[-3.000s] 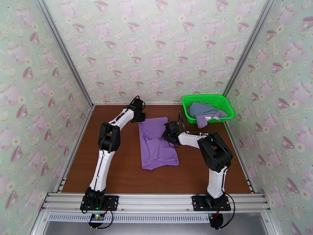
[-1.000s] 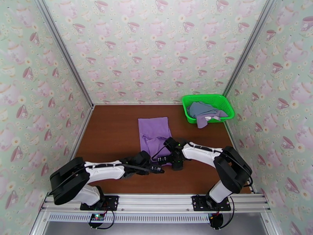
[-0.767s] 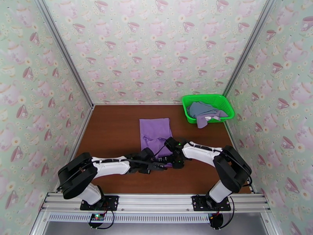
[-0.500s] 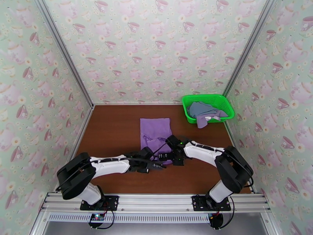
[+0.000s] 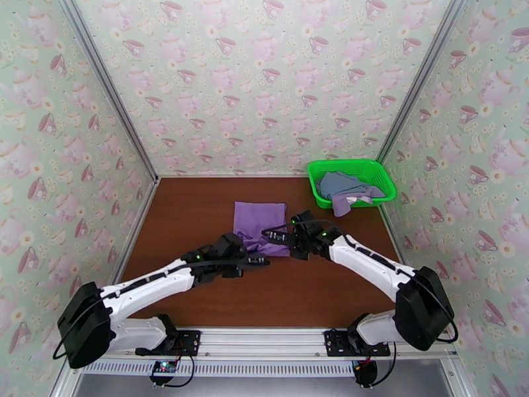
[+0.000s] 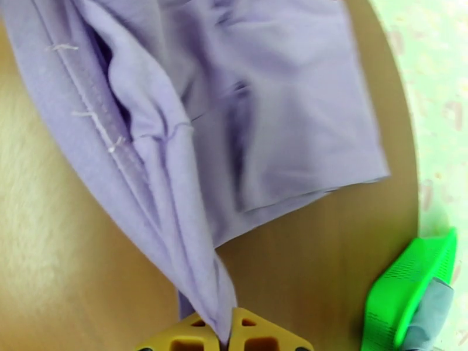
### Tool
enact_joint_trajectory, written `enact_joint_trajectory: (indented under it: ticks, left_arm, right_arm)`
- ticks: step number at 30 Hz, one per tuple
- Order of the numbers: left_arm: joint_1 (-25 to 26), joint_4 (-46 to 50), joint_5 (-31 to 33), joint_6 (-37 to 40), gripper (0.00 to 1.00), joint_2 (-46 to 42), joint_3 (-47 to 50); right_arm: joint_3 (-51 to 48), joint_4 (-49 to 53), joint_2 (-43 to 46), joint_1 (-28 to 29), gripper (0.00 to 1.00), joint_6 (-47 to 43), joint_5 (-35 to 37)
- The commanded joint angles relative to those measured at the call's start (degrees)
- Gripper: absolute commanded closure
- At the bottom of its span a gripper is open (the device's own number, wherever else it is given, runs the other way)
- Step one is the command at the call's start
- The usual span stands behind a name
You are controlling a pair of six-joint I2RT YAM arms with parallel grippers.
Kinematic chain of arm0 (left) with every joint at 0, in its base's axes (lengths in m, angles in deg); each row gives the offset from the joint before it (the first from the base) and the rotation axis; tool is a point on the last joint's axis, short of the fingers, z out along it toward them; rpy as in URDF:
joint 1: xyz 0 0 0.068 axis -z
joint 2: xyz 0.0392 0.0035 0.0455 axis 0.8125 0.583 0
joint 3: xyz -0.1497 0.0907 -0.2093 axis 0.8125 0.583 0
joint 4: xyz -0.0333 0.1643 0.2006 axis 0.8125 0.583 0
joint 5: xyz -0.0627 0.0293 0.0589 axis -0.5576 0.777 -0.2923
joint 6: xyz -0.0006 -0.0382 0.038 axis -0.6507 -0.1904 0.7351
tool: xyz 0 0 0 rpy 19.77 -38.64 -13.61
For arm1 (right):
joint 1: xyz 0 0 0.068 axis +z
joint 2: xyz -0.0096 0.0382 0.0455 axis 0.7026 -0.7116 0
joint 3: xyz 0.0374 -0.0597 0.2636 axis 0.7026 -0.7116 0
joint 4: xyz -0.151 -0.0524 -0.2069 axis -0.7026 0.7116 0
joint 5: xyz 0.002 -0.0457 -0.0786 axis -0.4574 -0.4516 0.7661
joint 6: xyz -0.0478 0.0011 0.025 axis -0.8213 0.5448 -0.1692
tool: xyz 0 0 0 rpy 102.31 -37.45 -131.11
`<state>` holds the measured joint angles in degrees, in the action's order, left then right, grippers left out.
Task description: Fold and stack the mixed laundry pile
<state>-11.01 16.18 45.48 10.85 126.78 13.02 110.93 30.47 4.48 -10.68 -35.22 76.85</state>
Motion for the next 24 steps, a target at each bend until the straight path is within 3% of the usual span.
enact_joint_trajectory:
  ticks: [1, 9, 24]
  left_arm:
    - [-4.29, 0.76, -3.26, 1.82, 1.0, 2.81, -3.99]
    - [-12.9, -3.75, -10.1, 4.4, 1.0, 15.11, -14.46]
    - [-20.33, -2.11, -14.88, 9.43, 1.0, 36.68, -36.3]
  right_arm:
    - [4.46, -3.89, -2.16, -1.46, 1.0, 3.94, 1.42]
    - [14.97, -5.7, -14.13, -3.27, 1.0, 7.86, 6.86]
    - [28.77, -6.99, -31.2, -5.07, 1.0, 15.76, 13.15]
